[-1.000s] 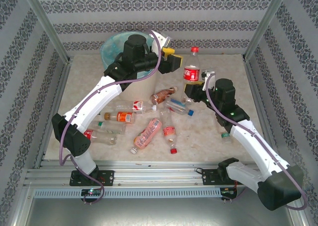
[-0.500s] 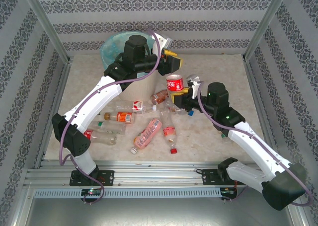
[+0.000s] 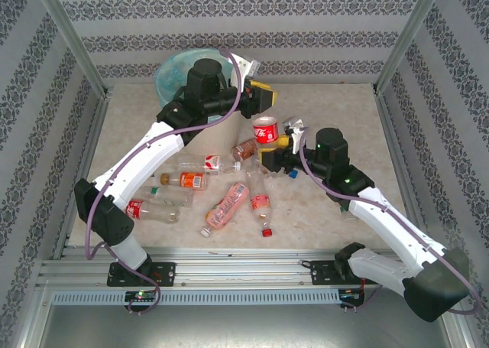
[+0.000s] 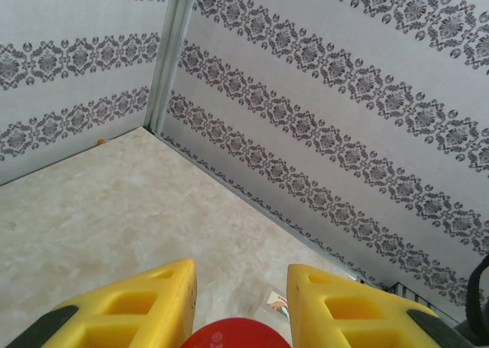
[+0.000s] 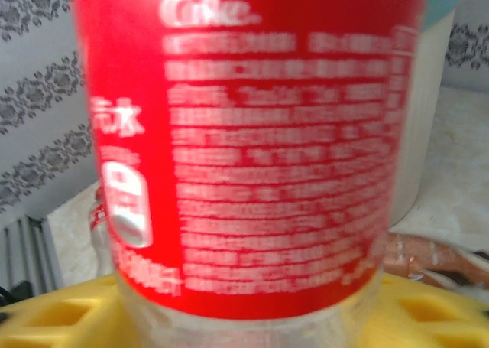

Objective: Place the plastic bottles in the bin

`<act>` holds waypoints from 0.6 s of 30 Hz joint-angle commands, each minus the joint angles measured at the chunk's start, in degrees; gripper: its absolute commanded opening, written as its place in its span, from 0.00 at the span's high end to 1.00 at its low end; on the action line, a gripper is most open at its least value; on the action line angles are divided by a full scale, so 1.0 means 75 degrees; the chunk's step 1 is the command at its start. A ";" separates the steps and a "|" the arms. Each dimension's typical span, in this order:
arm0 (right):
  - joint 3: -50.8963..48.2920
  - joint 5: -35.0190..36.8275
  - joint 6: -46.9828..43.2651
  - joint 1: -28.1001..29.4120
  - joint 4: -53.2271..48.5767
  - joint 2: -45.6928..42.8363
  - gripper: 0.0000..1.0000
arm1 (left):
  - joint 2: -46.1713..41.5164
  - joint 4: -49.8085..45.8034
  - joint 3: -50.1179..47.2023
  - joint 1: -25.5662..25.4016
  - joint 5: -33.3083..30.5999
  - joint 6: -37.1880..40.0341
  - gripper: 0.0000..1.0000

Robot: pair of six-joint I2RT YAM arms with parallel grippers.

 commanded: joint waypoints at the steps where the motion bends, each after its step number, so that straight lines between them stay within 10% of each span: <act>1: 0.0315 0.0439 -0.0094 0.0077 0.0140 -0.0038 0.19 | -0.0239 0.0583 -0.0110 -0.0005 -0.0433 -0.0274 1.00; 5: 0.0283 0.0922 -0.0124 0.0071 0.0080 -0.0352 0.02 | -0.0322 0.0419 0.0030 0.0068 -0.1065 -0.0226 1.00; 18: 0.0155 0.1673 -0.0119 0.0059 0.0337 -0.1177 0.02 | -0.1049 0.1984 0.0048 0.0853 -0.2233 -0.0574 1.00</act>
